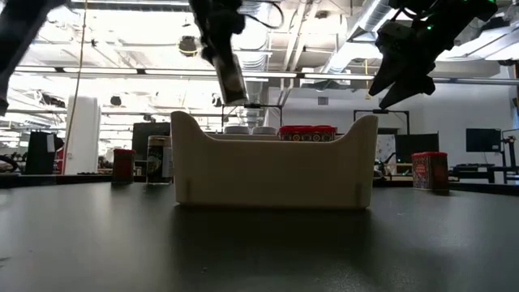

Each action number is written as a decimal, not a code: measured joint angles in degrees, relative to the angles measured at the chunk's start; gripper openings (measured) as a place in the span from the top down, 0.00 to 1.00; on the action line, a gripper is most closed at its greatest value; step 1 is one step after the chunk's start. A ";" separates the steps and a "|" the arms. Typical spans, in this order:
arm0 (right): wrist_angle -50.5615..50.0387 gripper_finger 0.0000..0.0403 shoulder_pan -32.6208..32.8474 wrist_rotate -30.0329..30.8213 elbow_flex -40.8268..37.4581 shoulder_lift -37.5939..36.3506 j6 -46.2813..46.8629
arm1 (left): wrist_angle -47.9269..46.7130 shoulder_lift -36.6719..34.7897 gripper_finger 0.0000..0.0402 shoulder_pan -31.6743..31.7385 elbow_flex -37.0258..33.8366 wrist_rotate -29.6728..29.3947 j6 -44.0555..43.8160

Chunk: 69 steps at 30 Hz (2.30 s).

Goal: Sort spices by type
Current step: Put the bottom brown seasoning bottle into the white transparent bin aligned with the other brown seasoning bottle

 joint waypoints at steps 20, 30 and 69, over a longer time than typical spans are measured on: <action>0.59 0.31 0.00 0.01 0.00 0.00 0.21 | 1.69 26.50 0.33 -0.48 11.61 0.41 22.03; 0.34 0.31 0.00 0.02 0.00 -0.02 3.17 | 5.94 30.29 0.33 -1.90 11.26 1.18 22.76; -0.42 0.31 0.11 0.02 -0.02 1.88 3.19 | 10.89 33.12 0.27 -3.53 11.09 -1.40 6.88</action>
